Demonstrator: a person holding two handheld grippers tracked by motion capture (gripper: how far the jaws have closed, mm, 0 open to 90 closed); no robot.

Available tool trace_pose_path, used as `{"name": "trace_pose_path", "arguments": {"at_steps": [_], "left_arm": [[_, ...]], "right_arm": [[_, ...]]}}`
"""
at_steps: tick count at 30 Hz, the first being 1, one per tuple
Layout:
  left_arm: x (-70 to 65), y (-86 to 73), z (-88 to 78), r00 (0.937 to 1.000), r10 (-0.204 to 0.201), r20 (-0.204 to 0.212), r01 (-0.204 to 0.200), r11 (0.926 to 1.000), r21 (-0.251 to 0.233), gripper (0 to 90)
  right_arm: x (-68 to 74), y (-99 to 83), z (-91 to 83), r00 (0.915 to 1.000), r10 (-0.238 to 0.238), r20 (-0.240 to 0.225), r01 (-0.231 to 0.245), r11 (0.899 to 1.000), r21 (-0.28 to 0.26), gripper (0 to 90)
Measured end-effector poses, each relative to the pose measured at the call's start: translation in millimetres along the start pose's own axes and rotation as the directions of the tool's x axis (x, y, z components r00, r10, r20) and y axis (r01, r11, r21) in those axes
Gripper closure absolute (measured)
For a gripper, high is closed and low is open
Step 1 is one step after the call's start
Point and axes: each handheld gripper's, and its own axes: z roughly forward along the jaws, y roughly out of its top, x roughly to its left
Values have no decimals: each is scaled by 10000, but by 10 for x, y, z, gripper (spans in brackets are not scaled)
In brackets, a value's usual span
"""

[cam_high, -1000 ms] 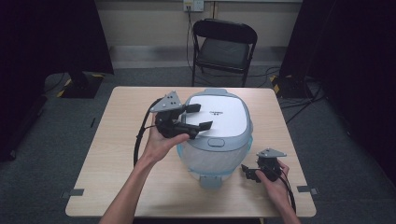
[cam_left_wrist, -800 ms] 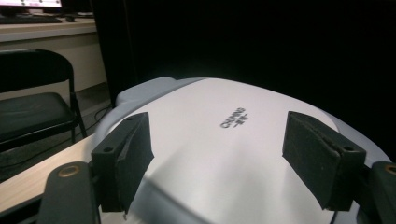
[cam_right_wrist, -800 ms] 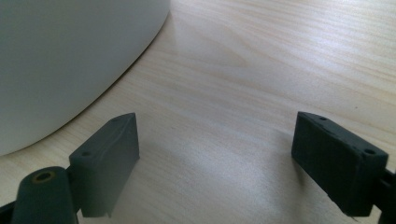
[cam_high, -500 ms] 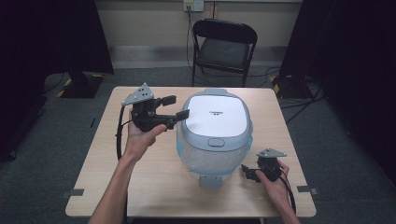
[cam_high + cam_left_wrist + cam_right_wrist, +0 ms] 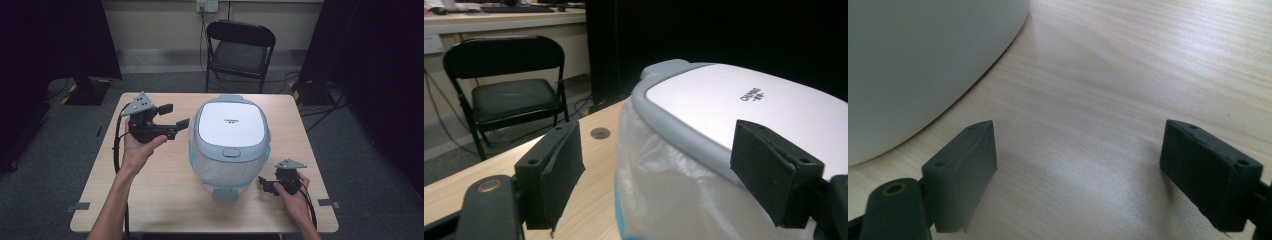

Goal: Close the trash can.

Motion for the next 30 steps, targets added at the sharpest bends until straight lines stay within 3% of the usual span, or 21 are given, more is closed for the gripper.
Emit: {"name": "trace_pose_path", "arguments": {"at_steps": [15,20,26,28,30], "left_arm": [[191,-260,-241,9945,-256,-1011,310,9982,523,221],[275,-429,-306,9879,-598,-1431,699,9953,673,221],[312,-626,-363,9835,-596,-1707,787,9911,1072,225],[322,-703,-381,9838,-404,-1746,643,9889,1336,221],[324,-777,-397,9808,-548,-1869,804,9879,1323,216]], "right_arm": [[0,-1,0,10000,6,3,-6,10000,-1,138],[0,-1,-1,10000,11,0,-11,10000,2,138],[1,-1,-1,10000,7,4,-7,10000,3,139],[0,-1,-1,10000,6,4,-6,10000,2,139],[2,0,-1,10000,22,1,-22,10000,7,139]]}}
